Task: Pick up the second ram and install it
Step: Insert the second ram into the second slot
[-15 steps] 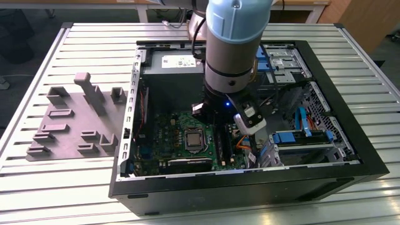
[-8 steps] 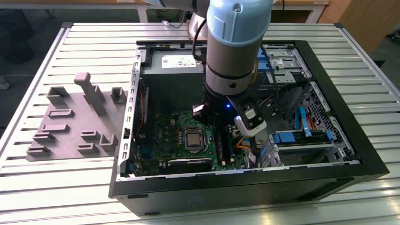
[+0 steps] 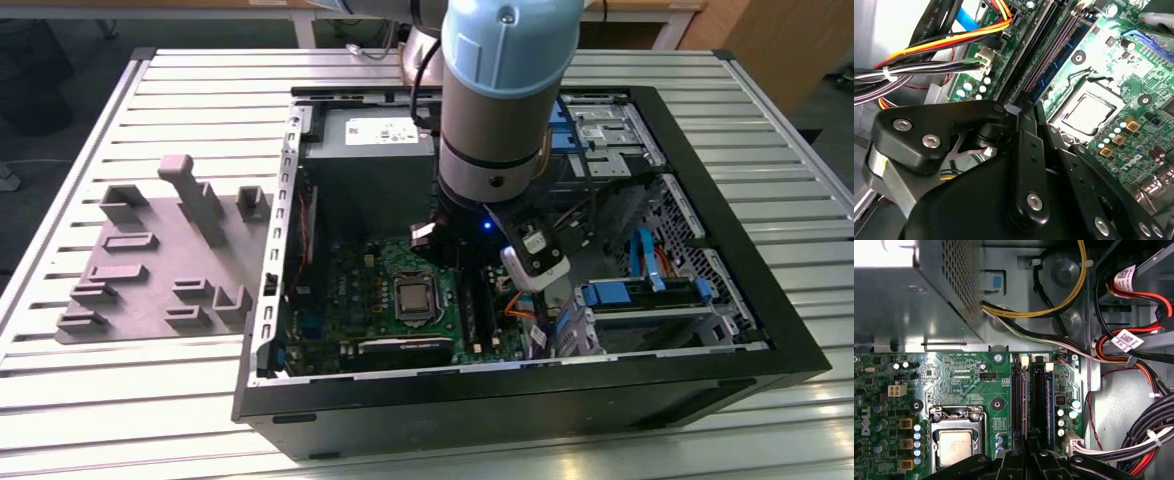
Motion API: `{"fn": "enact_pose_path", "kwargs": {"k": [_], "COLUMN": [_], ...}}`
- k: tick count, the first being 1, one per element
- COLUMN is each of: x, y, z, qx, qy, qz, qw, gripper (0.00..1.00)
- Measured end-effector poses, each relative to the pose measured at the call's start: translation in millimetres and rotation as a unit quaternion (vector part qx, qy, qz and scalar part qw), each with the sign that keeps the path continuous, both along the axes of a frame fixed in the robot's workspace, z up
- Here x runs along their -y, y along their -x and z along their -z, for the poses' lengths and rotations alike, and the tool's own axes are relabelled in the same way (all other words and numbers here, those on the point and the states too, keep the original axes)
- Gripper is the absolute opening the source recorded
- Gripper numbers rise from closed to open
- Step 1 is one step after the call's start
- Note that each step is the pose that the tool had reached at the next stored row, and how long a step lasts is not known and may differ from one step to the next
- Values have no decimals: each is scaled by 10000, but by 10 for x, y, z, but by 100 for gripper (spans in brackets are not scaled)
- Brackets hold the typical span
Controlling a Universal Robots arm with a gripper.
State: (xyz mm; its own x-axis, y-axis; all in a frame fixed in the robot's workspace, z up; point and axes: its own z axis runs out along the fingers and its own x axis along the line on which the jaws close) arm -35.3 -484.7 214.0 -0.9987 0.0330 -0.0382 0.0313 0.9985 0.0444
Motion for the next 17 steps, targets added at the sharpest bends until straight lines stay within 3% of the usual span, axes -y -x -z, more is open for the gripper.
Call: {"fn": "enact_pose_path", "kwargs": {"k": [14, 17], "x": [0, 0], "y": [0, -1], "z": [6, -40], "qx": [-6, -20], "qy": [-2, 0], "qz": [-12, -16], "qw": [10000, 10000], "gripper": [14, 14]}}
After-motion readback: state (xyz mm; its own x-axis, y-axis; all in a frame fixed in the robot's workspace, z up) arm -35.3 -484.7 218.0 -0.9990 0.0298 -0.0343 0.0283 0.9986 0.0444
